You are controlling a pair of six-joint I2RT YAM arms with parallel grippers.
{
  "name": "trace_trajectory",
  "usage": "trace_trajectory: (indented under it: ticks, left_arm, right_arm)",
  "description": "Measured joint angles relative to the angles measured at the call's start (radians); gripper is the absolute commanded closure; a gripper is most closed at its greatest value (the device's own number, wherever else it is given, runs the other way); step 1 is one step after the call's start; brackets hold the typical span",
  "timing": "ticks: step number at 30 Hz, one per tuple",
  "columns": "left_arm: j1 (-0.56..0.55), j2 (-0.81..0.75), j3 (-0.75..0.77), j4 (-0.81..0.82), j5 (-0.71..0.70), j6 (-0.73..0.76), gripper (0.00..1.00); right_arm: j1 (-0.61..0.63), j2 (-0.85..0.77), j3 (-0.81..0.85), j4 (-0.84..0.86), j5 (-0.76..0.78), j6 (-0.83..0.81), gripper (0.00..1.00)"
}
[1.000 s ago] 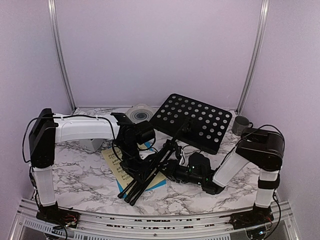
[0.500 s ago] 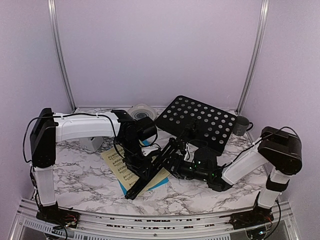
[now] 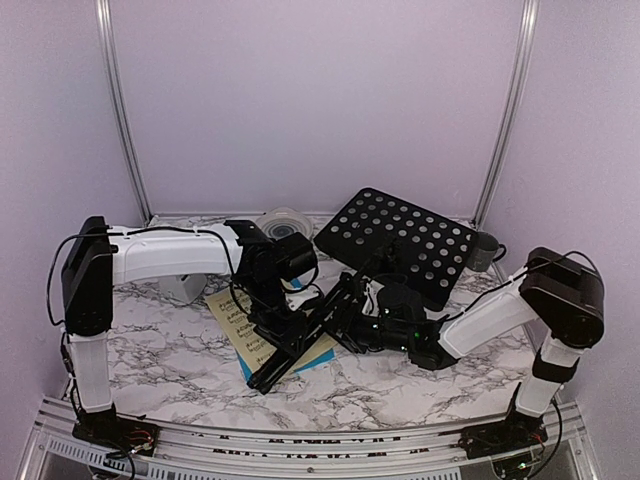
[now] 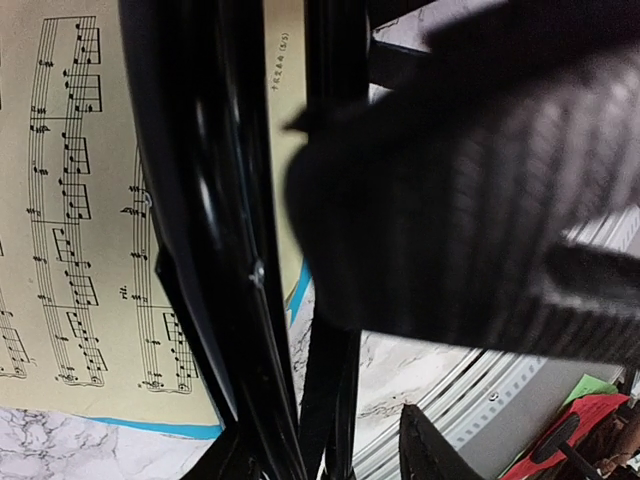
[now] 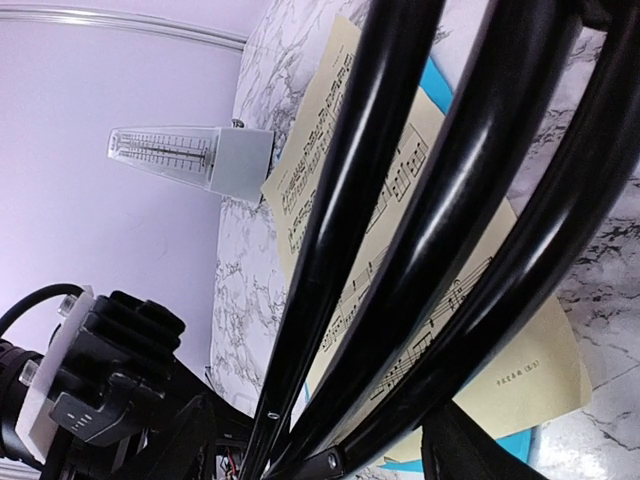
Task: Pack up the instrument practice props
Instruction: Pack up the music stand at the center of the board, then adjust the music stand at the center of the board.
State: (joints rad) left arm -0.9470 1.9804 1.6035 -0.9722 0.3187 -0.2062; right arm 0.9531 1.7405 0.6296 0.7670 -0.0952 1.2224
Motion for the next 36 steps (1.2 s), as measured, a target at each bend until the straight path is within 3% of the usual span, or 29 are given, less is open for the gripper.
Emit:
trace_trajectory:
  ticks: [10,12,13,24,29,36]
  left_arm:
    - [-0.033,-0.013,-0.017,0.063,-0.121,-0.016,0.18]
    - [-0.047,-0.021,-0.026,0.077,-0.157,-0.016,0.03]
    - [-0.052,-0.024,-0.029,0.084,-0.176,-0.016,0.01]
    - [-0.074,-0.128,-0.092,0.195,-0.355,-0.01,0.01]
    - [-0.07,-0.177,-0.089,0.235,-0.373,0.002,0.0]
    - [-0.056,-0.095,-0.045,0.326,-0.345,0.017,0.01]
  right_arm:
    - [-0.009,-0.004,-0.001,-0.024,-0.019,0.015,0.27]
    - [-0.009,-0.017,-0.007,-0.032,-0.019,0.015,0.26]
    - [-0.01,-0.026,-0.01,-0.038,-0.019,0.014,0.26]
    - [-0.04,-0.283,-0.114,-0.124,0.011,-0.061,0.28]
    - [-0.111,-0.463,-0.122,-0.286,0.034,-0.165,0.28]
    - [-0.255,-0.672,-0.044,-0.598,0.056,-0.362,0.29]
